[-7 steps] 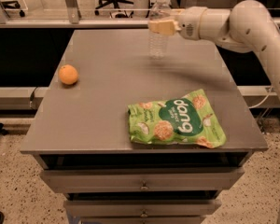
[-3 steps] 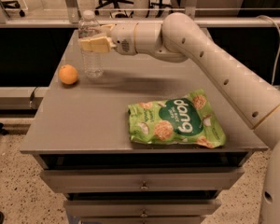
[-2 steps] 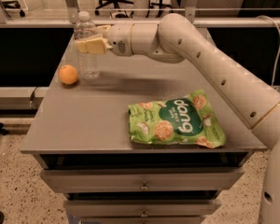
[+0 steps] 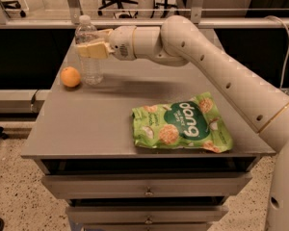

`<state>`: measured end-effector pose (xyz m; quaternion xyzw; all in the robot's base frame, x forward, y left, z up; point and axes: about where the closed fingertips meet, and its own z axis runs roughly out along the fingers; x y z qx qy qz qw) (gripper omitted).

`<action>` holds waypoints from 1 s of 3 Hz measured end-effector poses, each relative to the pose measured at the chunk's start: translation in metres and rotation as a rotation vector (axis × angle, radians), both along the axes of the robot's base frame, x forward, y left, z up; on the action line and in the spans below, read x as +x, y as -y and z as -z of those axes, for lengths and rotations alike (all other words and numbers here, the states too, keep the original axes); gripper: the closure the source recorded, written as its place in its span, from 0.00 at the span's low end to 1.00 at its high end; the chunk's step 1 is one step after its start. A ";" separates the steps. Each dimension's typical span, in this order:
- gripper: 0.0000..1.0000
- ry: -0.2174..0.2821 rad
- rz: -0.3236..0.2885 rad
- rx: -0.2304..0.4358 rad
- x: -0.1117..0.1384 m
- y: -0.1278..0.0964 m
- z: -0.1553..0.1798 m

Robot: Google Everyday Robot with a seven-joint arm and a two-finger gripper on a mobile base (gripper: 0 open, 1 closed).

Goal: Move water bottle near orange

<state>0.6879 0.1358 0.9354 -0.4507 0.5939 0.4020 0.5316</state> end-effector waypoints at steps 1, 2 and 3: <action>0.27 -0.005 -0.002 -0.006 0.000 -0.001 0.004; 0.04 -0.010 -0.008 -0.007 -0.002 -0.003 0.007; 0.00 -0.003 -0.002 -0.016 -0.002 0.002 0.006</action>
Offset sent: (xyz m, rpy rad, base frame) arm -0.0016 -0.0009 -0.0097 -0.0067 0.0166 0.0088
